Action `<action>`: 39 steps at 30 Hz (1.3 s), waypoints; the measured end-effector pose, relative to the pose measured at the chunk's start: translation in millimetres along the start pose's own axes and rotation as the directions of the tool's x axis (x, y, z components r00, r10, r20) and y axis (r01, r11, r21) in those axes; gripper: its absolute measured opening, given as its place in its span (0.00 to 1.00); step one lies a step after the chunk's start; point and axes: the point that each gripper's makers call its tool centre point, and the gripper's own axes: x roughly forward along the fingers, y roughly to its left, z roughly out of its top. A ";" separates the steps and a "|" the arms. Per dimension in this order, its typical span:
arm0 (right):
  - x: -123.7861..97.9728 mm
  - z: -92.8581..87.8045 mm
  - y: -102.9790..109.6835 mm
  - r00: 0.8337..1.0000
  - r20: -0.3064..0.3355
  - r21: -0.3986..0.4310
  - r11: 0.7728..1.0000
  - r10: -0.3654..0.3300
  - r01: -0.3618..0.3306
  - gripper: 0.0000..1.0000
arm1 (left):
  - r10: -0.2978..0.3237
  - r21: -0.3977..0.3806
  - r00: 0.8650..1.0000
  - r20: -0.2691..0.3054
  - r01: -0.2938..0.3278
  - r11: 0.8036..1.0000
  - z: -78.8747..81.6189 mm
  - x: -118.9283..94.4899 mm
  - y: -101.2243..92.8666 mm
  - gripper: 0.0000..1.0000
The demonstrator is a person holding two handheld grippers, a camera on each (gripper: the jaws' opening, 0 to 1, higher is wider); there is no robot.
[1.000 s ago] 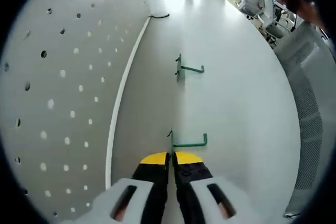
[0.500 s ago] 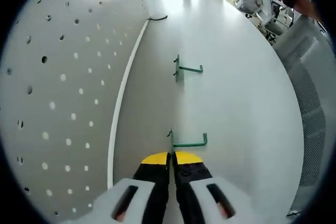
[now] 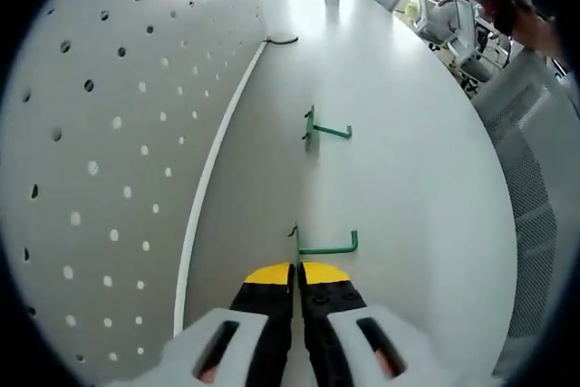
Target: Insert the hook assembly into the mounting plate slot until the hook locks in place.
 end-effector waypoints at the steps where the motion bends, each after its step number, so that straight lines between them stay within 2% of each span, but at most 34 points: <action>1: 0.0 0.4 0.1 1.000 0.002 0.002 1.000 0.001 -0.001 0.30 | -0.001 0.001 1.000 0.007 0.001 1.000 1.4 -0.5 -0.4 0.02; 10: 0.1 0.9 0.6 1.000 0.004 0.000 1.000 0.003 -0.003 0.30 | 0.008 -0.010 0.998 0.069 -0.007 1.000 11.9 -7.9 2.0 0.02; 15: 0.3 1.5 0.9 1.000 0.006 0.003 1.000 0.005 -0.005 0.30 | 0.037 -0.015 0.996 0.082 -0.036 0.999 13.0 -11.9 5.4 0.02; 21: -0.2 3.4 0.6 1.000 0.010 0.005 1.000 0.005 -0.005 0.30 | 0.043 -0.025 0.994 0.101 -0.041 0.999 15.0 -15.3 4.2 0.02; 34: 2.8 8.6 3.6 0.999 0.029 0.028 0.999 0.021 -0.022 0.31 | 0.072 -0.041 0.984 0.160 -0.067 0.997 25.8 -29.7 6.7 0.02; 39: 4.6 9.8 5.3 0.999 0.032 0.028 0.999 0.026 -0.027 0.31 | 0.090 -0.045 0.977 0.194 -0.083 0.996 30.3 -37.1 7.5 0.02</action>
